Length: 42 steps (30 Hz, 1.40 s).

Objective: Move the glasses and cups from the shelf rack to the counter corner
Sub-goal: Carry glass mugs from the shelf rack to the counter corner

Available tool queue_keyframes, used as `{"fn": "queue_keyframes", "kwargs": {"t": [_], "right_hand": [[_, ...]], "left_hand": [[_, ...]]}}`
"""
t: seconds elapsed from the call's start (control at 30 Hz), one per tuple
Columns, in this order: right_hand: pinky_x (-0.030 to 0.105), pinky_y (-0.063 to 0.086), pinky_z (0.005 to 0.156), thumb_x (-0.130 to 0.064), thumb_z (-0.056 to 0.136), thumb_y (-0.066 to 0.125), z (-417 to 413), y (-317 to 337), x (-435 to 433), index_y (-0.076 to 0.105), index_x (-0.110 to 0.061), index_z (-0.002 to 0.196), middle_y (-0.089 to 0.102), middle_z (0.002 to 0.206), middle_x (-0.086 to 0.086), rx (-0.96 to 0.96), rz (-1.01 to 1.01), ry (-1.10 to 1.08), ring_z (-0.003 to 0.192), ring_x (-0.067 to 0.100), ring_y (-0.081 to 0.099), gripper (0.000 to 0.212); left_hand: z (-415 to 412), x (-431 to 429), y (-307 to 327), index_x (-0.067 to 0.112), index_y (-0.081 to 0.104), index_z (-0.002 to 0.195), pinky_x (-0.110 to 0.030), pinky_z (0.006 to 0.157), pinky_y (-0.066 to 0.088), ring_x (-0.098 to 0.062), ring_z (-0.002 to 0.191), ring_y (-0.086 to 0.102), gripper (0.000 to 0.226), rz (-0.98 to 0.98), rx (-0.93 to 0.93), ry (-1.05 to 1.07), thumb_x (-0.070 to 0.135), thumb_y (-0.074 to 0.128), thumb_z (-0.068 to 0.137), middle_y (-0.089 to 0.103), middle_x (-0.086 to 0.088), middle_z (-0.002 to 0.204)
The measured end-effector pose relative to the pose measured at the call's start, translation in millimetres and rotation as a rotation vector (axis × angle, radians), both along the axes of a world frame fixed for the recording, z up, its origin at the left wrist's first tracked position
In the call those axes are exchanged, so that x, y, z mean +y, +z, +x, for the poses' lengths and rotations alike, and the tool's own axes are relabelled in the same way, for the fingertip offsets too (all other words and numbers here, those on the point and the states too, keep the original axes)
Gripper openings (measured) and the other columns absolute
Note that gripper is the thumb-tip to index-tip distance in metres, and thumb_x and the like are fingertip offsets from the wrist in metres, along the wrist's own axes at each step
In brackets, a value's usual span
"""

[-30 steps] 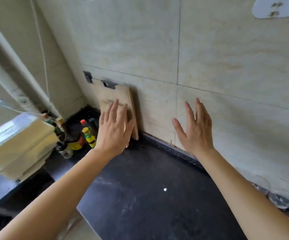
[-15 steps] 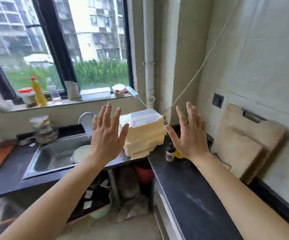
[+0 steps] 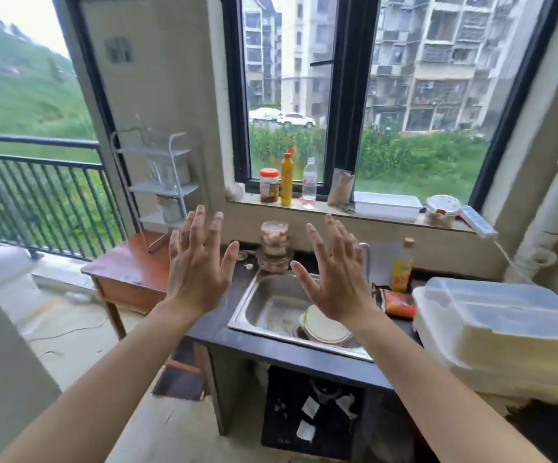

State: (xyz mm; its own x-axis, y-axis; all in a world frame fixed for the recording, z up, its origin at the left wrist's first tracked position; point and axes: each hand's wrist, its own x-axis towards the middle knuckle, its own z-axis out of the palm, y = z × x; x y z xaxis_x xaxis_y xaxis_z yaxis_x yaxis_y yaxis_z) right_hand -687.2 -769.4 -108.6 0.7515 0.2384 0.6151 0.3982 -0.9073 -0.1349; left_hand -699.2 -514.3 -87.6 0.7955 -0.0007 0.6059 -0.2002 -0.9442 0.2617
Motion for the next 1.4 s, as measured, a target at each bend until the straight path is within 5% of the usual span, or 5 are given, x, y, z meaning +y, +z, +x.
{"fn": "queue_keyframes", "kwargs": {"t": [0.43,0.7,1.07,1.4], "right_hand": [[0.055,0.022,0.122,-0.065,0.097,0.035,249.8,20.6,144.8,0.025,-0.025,0.159,0.014,0.168,0.017,0.022,0.04,0.268,0.153,0.037,0.02,0.075],[0.053,0.023,0.121,-0.067,0.097,0.031,333.4,21.1,290.0,0.021,-0.025,0.159,0.016,0.168,0.017,0.051,0.027,0.386,0.152,0.035,0.022,0.076],[0.048,0.04,0.111,-0.064,0.098,0.035,442.6,9.8,469.1,0.02,-0.026,0.159,0.02,0.166,0.016,0.081,0.09,0.273,0.149,0.032,0.03,0.074],[0.041,0.05,0.099,-0.058,0.099,0.041,522.1,10.3,497.8,0.016,-0.024,0.161,0.028,0.163,0.01,0.076,0.143,0.148,0.142,0.029,0.04,0.075]], "left_hand": [[160.3,127.6,18.6,0.022,0.027,0.154,-0.054,0.12,0.017,-0.032,0.151,0.015,0.067,0.007,0.012,0.3,0.057,0.026,0.096,0.015,-0.014,0.165],[221.9,256.1,13.1,0.031,0.016,0.159,-0.055,0.121,0.01,-0.025,0.154,0.0,0.071,-0.038,-0.009,0.413,0.06,0.022,0.094,-0.002,-0.004,0.168],[364.4,444.3,-0.6,0.029,0.007,0.159,-0.053,0.123,0.008,-0.019,0.154,-0.009,0.073,-0.049,0.034,0.234,0.062,0.018,0.096,-0.009,-0.002,0.167],[494.1,480.5,3.1,0.024,0.009,0.159,-0.043,0.122,0.001,-0.018,0.153,-0.01,0.07,-0.076,0.042,0.064,0.055,0.028,0.1,-0.005,-0.006,0.168]]}}
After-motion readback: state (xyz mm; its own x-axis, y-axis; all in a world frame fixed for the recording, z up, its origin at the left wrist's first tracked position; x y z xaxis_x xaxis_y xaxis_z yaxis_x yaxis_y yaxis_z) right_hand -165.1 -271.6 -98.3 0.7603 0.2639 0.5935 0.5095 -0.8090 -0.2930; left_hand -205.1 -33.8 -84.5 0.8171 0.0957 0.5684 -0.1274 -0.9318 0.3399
